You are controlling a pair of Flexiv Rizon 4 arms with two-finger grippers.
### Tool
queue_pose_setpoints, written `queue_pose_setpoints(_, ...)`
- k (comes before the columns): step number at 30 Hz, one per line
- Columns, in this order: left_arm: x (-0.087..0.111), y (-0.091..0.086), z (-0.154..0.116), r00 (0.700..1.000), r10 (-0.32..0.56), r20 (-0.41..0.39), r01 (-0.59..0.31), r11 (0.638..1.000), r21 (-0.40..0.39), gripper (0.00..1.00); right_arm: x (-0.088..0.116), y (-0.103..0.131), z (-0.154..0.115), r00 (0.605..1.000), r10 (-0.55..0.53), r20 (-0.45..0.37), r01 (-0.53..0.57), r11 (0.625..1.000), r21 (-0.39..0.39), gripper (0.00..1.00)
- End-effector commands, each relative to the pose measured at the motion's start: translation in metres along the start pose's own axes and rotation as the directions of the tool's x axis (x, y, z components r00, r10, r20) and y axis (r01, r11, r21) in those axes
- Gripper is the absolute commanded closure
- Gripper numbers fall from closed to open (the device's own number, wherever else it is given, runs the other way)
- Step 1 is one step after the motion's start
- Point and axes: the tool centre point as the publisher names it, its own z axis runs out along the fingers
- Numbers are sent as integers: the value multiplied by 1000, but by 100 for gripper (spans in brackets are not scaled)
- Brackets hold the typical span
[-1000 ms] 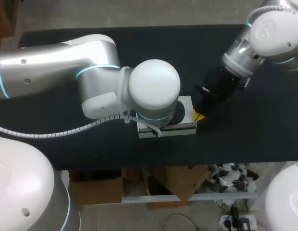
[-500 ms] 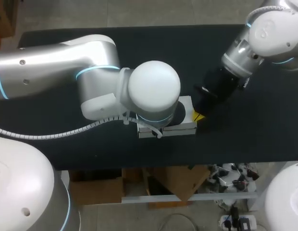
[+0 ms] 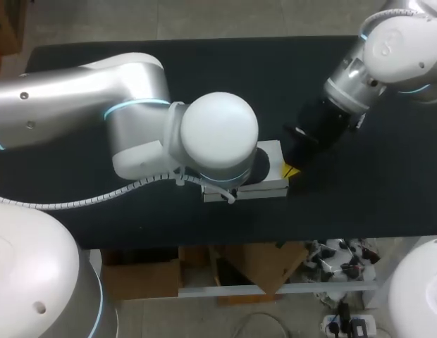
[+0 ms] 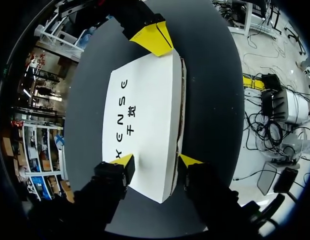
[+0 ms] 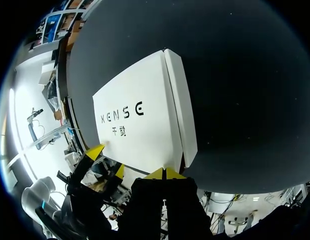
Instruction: Assemble the packaging by folding the flat box into shape, placing the metal phone stand inside, and closing the box properly
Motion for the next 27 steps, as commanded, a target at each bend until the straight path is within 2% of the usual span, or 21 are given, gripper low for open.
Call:
queue_pose_setpoints(1, 1, 10, -12, 1000, -10, 17, 9, 1000, 23, 48, 0, 0, 2, 1000, 1, 1, -1, 1000, 0, 100)
queue_pose_setpoints(8, -2, 18, -25, 999, -47, 22, 45, 995, 90, 60, 0, 1, 4, 1000, 2, -1, -2, 1000, 5, 100)
queue_pose_setpoints(11, -6, 19, -32, 997, -80, 13, 77, 989, 125, 80, 0, 1, 4, 1000, 3, 0, -3, 1000, 5, 100)
queue_pose_setpoints(12, -8, 19, -34, 995, -95, 7, 94, 987, 134, 94, 0, 2, 4, 1000, 3, 0, -3, 1000, 5, 100)
queue_pose_setpoints(13, -9, 19, -36, 995, -103, 0, 102, 984, 146, 100, 0, 2, 5, 1000, 4, 1, -4, 1000, 4, 100)
queue_pose_setpoints(22, -19, 18, -38, 976, -191, -103, 209, 956, 205, 100, -1, 3, 6, 1000, 6, 1, -6, 1000, 6, 100)
queue_pose_setpoints(27, -21, 18, -32, 965, -219, -144, 245, 949, 198, 100, -2, 3, 6, 1000, 6, 0, -6, 1000, 7, 100)
